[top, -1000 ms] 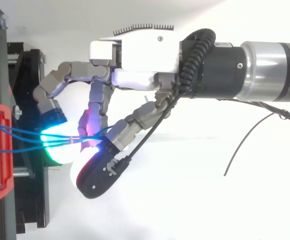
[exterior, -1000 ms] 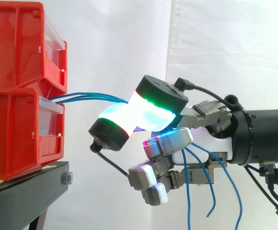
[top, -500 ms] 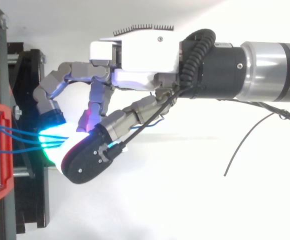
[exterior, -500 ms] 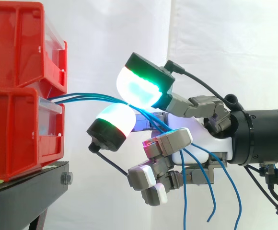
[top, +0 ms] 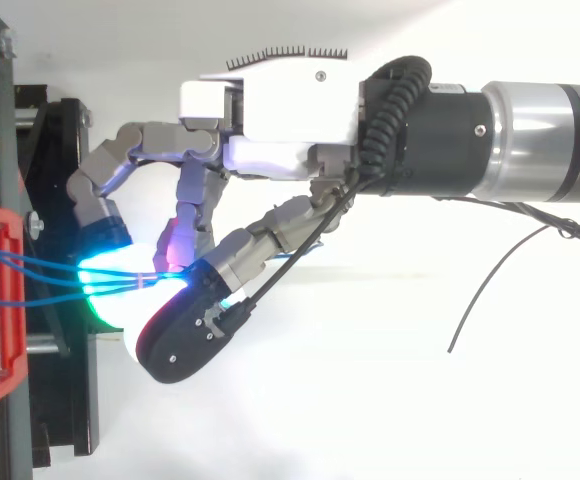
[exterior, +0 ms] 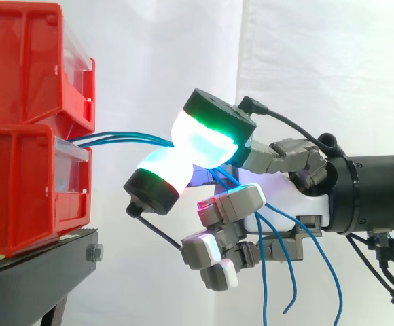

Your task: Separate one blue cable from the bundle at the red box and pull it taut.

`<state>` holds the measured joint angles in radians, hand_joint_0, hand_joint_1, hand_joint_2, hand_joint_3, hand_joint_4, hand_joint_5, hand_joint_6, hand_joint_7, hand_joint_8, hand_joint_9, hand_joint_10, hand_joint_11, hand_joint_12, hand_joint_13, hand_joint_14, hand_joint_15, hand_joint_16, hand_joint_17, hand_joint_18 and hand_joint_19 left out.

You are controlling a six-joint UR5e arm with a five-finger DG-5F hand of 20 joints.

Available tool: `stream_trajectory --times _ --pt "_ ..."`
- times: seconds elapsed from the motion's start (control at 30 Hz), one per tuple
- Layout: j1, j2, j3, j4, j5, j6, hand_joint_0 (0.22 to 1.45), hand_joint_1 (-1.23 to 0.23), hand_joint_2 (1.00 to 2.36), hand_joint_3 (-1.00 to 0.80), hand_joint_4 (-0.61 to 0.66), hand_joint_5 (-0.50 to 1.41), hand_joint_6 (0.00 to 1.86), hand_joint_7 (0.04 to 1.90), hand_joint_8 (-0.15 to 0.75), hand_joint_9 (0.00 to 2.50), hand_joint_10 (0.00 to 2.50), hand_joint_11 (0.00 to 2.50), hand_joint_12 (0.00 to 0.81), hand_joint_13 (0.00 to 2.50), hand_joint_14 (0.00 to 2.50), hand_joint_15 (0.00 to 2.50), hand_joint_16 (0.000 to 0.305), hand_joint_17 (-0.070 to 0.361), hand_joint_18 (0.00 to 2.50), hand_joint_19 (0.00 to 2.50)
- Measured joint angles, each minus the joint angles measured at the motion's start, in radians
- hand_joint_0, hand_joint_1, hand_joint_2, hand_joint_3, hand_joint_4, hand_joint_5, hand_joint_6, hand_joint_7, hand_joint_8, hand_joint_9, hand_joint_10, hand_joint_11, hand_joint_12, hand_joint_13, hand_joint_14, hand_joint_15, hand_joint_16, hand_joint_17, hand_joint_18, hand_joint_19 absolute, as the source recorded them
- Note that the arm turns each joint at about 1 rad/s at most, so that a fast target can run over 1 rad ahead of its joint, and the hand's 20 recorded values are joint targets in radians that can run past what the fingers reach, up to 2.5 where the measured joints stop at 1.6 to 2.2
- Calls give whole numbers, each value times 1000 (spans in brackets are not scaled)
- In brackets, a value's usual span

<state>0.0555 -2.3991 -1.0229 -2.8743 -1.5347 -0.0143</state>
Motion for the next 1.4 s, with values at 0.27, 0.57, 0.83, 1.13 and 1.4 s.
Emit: stream_trajectory --times 0.27,0.57,0.83,1.13,1.4 --pt "-2 0 0 -5 -1 -1 472 -516 1000 -500 63 -130 822 1124 345 1439 23 1268 422 1134 25 764 56 125 1089 874" --pt "-3 0 -1 -3 1 0 624 -745 1015 -311 27 -142 824 1172 310 1377 26 1309 386 1091 27 772 47 106 1018 901" --pt "-3 0 -2 -4 1 -1 822 -883 1000 -500 -102 -190 880 1282 288 1160 24 1278 375 908 26 726 46 104 915 839" --pt "-4 0 -4 -4 -2 -2 704 -936 1000 -500 -8 -202 889 1126 266 1105 23 1253 364 848 27 692 46 102 891 780" --pt "-5 0 -5 -1 -1 -1 503 -932 1000 -500 62 -211 881 1019 306 1119 19 1238 390 854 25 691 51 114 918 794"
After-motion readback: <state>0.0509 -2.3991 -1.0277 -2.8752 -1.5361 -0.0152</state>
